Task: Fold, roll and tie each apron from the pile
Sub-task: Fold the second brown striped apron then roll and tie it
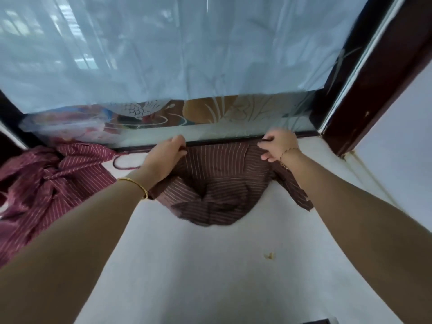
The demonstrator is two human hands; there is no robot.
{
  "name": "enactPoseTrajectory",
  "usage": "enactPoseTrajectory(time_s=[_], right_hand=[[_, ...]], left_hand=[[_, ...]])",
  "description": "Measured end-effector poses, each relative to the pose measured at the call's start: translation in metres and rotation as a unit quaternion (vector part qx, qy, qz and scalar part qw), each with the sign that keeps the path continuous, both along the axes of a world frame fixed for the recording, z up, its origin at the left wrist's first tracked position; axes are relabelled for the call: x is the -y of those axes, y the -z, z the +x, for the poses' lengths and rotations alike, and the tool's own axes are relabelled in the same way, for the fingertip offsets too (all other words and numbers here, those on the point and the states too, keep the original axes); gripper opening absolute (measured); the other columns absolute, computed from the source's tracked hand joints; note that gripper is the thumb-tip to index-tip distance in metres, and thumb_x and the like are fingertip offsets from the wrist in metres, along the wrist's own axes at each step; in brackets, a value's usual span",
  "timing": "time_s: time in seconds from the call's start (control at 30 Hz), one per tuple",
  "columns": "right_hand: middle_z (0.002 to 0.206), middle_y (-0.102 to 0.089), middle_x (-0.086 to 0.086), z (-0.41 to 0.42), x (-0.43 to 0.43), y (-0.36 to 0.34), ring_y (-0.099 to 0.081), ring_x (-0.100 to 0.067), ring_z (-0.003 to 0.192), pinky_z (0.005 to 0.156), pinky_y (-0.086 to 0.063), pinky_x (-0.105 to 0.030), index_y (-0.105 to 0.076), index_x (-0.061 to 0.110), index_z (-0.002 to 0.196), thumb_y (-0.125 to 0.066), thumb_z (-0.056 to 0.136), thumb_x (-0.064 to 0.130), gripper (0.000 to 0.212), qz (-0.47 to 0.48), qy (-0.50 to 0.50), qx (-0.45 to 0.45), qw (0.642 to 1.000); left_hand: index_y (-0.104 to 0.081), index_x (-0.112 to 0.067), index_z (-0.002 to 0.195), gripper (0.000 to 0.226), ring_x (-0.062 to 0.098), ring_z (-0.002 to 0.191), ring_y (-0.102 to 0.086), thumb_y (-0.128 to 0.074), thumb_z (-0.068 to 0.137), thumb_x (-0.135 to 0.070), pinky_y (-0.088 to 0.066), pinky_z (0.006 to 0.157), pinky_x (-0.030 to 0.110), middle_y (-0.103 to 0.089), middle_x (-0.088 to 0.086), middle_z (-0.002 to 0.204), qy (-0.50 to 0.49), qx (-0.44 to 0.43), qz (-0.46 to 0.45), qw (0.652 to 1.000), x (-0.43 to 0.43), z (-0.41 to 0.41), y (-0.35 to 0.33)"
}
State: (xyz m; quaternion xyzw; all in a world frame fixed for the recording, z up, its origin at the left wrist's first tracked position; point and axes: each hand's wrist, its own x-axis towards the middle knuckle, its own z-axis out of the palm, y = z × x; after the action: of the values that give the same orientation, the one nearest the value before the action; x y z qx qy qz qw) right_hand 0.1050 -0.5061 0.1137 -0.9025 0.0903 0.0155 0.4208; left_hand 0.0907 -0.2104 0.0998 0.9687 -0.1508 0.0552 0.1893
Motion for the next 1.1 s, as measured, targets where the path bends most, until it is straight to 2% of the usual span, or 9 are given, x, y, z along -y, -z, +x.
enactPoseTrajectory(time_s=[0.17,0.37,0.47,0.53,0.77,0.87,0.93,1.0,1.1], right_hand=[[0.096,-0.062,-0.018,0.013,-0.011,-0.050,-0.068,-0.021,0.057,0.049,-0.057,-0.037,-0.050,0.010,0.087,-0.051,0.095,0.007,0.009,0.084,0.144,0.164,0.972],[0.108,-0.053,-0.015,0.024,-0.003,-0.078,-0.067,-0.032,0.067,0.059,-0.058,-0.045,-0.046,0.013,0.089,-0.050,0.095,0.014,0.007,0.054,0.218,0.206,0.953],[0.101,-0.059,-0.015,0.029,0.006,-0.074,-0.066,-0.035,0.084,0.075,-0.056,-0.045,-0.049,0.012,0.095,-0.047,0.094,0.020,0.008,-0.019,0.212,0.149,0.966],[0.105,-0.058,-0.014,0.030,0.010,-0.076,-0.061,-0.032,0.094,0.077,-0.049,-0.034,-0.050,0.007,0.102,-0.046,0.096,0.019,0.014,-0.055,0.198,0.148,0.967],[0.093,-0.044,-0.005,0.035,0.022,-0.106,-0.042,-0.017,0.083,0.074,-0.035,-0.026,-0.049,0.010,0.090,-0.046,0.095,0.012,0.007,-0.034,0.179,0.393,0.901],[0.093,-0.041,-0.005,0.017,0.026,-0.085,-0.041,-0.017,0.085,0.076,-0.028,-0.019,-0.053,-0.001,0.095,-0.042,0.091,0.005,0.013,-0.069,0.173,0.456,0.870],[0.091,-0.047,-0.011,-0.001,0.030,-0.042,-0.046,-0.025,0.085,0.078,-0.033,-0.028,-0.053,-0.004,0.095,-0.044,0.089,0.002,0.012,-0.113,0.161,0.411,0.890],[0.097,-0.052,-0.023,-0.027,0.033,0.015,-0.051,-0.037,0.091,0.081,-0.039,-0.040,-0.054,-0.004,0.095,-0.052,0.087,0.004,0.012,-0.191,0.123,0.301,0.926],[0.110,-0.052,-0.022,-0.075,0.033,0.088,-0.051,-0.039,0.102,0.082,-0.043,-0.042,-0.054,-0.001,0.102,-0.054,0.087,0.012,0.020,-0.314,0.036,0.063,0.947]], left_hand=[[-0.060,-0.002,0.103,0.015,0.033,0.100,-0.054,-0.057,0.090,-0.009,-0.043,0.090,0.041,-0.053,0.015,0.109,0.000,0.004,0.110,0.994,-0.001,0.012,-0.031],[-0.065,-0.012,0.103,0.022,0.030,0.096,-0.060,-0.051,0.095,-0.028,-0.048,0.075,0.039,-0.064,0.009,0.101,-0.149,0.005,0.215,0.965,-0.003,0.019,-0.074],[-0.064,-0.002,0.099,0.021,0.027,0.080,-0.063,-0.054,0.093,-0.019,-0.052,0.068,0.035,-0.065,0.007,0.091,-0.176,-0.088,0.135,0.971,0.001,0.032,-0.092],[-0.061,0.003,0.098,0.016,0.024,0.070,-0.064,-0.052,0.093,-0.010,-0.056,0.063,0.030,-0.066,0.011,0.090,-0.197,-0.132,-0.038,0.971,0.008,0.039,-0.097],[-0.064,-0.003,0.112,0.027,0.031,0.137,-0.033,-0.043,0.098,-0.012,-0.022,0.110,0.021,-0.039,0.021,0.145,-0.139,0.193,-0.249,0.939,0.028,0.032,-0.121],[-0.062,-0.008,0.120,0.029,0.029,0.142,-0.024,-0.042,0.100,-0.014,-0.014,0.113,0.019,-0.024,0.017,0.153,-0.116,0.252,-0.238,0.931,0.025,0.013,-0.094],[-0.055,-0.014,0.132,0.035,0.027,0.140,-0.028,-0.042,0.099,-0.021,-0.021,0.117,0.030,-0.028,0.012,0.152,-0.108,0.191,-0.225,0.949,0.021,0.001,-0.056],[-0.045,-0.021,0.139,0.044,0.016,0.129,-0.040,-0.044,0.097,-0.034,-0.031,0.109,0.019,-0.039,0.000,0.145,-0.135,0.077,-0.258,0.954,0.018,-0.020,-0.005],[-0.055,-0.026,0.130,0.039,0.029,0.118,-0.051,-0.042,0.095,-0.038,-0.039,0.098,0.024,-0.042,0.008,0.143,-0.150,-0.089,0.001,0.985,0.017,-0.056,0.085]])
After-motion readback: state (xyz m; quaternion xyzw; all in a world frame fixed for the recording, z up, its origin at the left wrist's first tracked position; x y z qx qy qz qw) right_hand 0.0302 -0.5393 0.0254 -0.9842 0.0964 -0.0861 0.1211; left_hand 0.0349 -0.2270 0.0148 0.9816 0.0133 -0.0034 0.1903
